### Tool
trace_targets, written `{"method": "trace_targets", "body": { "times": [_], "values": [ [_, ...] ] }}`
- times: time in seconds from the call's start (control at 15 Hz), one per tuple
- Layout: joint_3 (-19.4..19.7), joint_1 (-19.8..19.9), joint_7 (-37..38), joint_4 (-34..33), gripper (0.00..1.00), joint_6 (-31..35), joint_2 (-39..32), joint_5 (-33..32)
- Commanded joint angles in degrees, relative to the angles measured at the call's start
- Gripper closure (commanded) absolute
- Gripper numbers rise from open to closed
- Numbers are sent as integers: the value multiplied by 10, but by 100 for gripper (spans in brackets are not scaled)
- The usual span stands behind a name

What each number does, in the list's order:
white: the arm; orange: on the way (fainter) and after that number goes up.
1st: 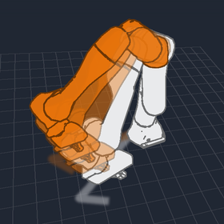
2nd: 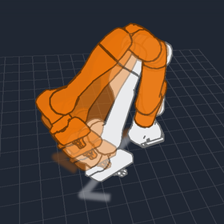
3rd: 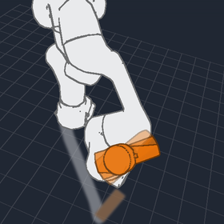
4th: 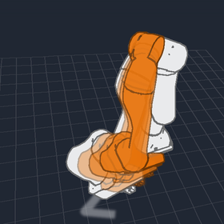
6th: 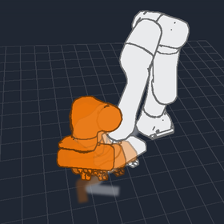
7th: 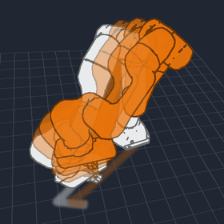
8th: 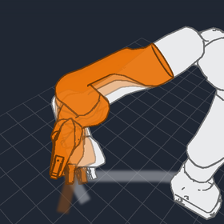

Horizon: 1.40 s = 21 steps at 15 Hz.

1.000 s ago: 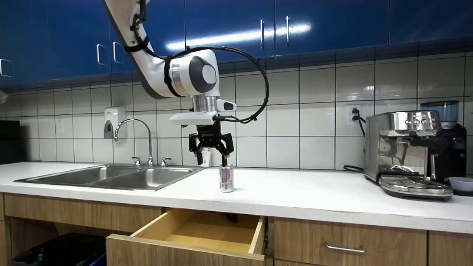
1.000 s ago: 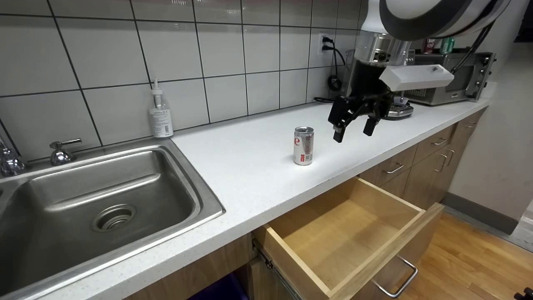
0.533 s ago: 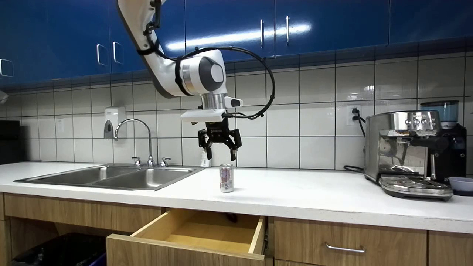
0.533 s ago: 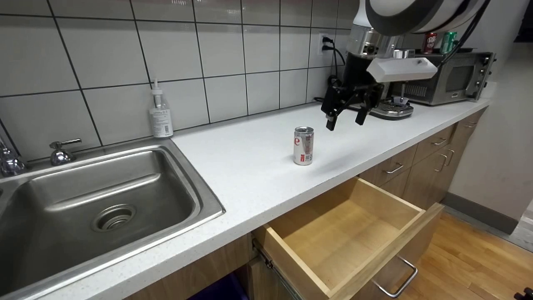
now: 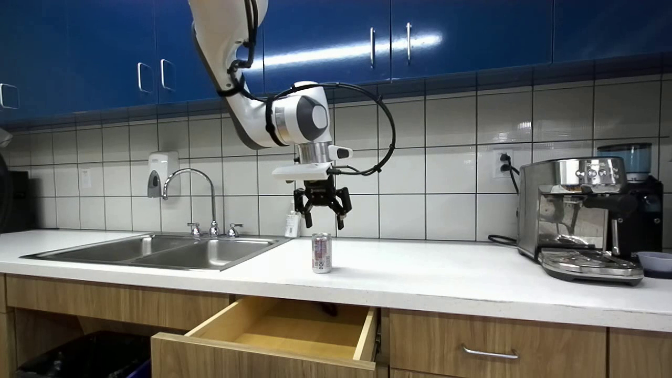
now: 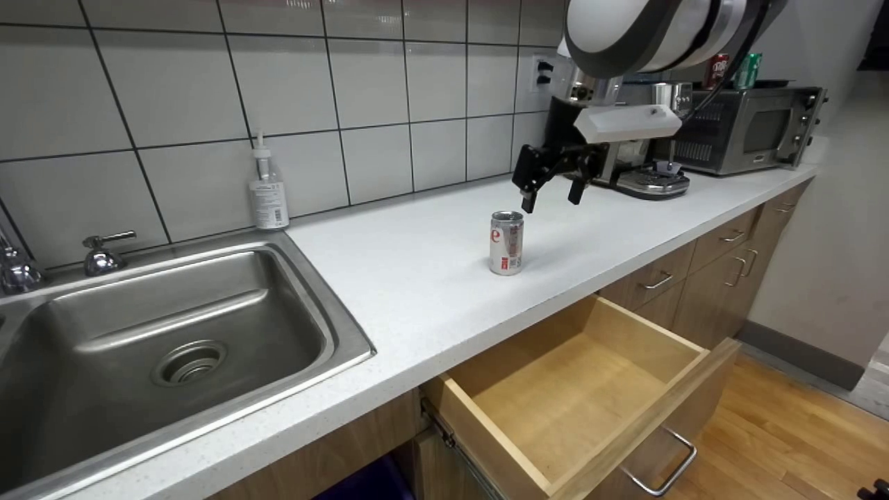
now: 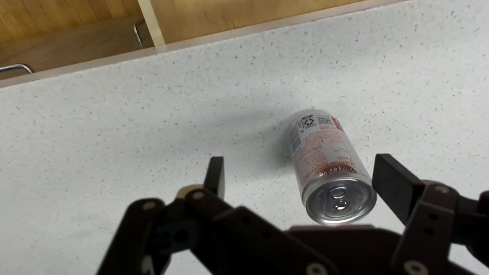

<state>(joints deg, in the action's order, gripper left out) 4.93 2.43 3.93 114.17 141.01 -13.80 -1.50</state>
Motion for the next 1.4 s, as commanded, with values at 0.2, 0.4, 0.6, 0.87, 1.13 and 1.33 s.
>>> {"method": "trace_targets", "body": {
  "times": [0.2,0.4,0.6,0.87,1.13,1.33],
  "values": [
    [-6,-3,-1,-67,0,-27,-37,-3],
    [-9,-8,-3,-68,0,-28,-24,-5],
    [-11,-11,-1,-84,0,-34,-36,-4],
    [-11,-12,1,-111,0,-49,-53,-3],
    [-12,-10,1,-129,0,-64,-62,4],
    [-11,-11,0,-109,0,-41,-57,-1]
  ]
}}
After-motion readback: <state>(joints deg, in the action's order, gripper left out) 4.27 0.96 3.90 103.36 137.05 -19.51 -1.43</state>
